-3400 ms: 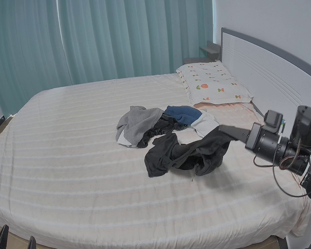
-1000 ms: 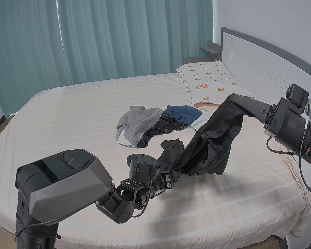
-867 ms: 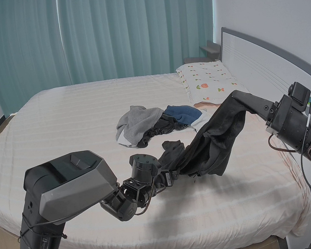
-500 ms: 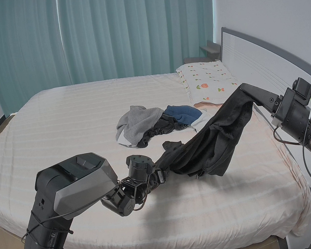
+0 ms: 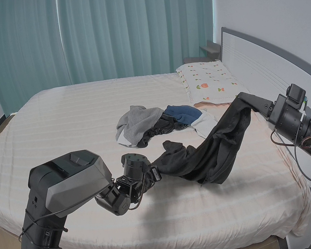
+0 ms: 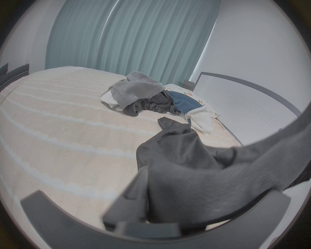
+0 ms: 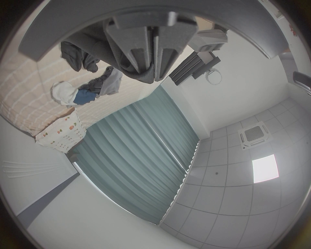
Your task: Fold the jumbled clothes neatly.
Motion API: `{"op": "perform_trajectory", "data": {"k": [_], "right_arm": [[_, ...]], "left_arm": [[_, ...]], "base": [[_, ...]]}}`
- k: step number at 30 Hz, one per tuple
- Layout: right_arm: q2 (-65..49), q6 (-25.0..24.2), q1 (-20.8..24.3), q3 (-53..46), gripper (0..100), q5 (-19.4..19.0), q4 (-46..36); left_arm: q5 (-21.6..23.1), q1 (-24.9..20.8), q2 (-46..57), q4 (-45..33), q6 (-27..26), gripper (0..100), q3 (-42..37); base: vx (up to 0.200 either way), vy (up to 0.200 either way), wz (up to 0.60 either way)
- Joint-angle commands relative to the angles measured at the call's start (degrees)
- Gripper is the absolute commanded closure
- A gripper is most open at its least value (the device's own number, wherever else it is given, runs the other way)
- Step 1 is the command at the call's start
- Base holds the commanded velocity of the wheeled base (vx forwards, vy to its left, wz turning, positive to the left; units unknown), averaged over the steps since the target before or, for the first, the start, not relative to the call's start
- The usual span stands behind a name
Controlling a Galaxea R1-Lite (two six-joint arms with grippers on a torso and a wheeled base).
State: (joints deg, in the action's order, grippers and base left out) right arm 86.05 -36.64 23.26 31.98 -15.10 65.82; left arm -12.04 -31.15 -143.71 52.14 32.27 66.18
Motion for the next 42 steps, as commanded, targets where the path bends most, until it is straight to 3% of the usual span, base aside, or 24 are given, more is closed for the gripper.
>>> {"op": "perform_trajectory", "data": {"k": [1, 4, 9, 17, 26, 33, 42], "right_arm": [[8.43, 0.7, 0.65, 2.21, 100, 0.51, 0.1], [11.86, 0.52, 0.56, 6.78, 100, 1.83, -0.69], [14.58, 1.05, 0.21, 16.19, 100, 8.16, -0.69], [11.94, 3.77, -0.76, 23.48, 100, 9.57, -0.43], [13.79, 2.46, -0.76, 7.93, 100, 10.01, 2.39], [21.0, -9.59, -0.67, -0.77, 100, 11.76, 12.05], [25.22, -10.11, -0.14, -2.71, 100, 14.4, 13.11]], "left_arm": [[-0.08, -0.49, 10.3, -0.46, 4.65, 100, -2.37], [0.0, -0.14, 16.36, -2.83, 5.7, 100, -3.43], [-0.08, 0.12, 27.44, -8.46, 6.84, 100, -3.34], [0.09, 0.03, 40.79, -13.82, 7.72, 100, -5.01], [1.85, -0.58, 44.75, -13.12, 15.63, 100, -18.28], [8.88, -0.23, 42.99, -8.63, 25.21, 100, -26.37], [10.99, 0.47, 38.77, -0.46, 25.65, 100, -32.34]], "base": [[0.0, 0.0, 0.0], [0.0, 0.0, 0.0], [0.0, 0.0, 0.0], [0.0, 0.0, 0.0], [0.0, 0.0, 0.0], [0.0, 0.0, 0.0], [0.0, 0.0, 0.0]]}}
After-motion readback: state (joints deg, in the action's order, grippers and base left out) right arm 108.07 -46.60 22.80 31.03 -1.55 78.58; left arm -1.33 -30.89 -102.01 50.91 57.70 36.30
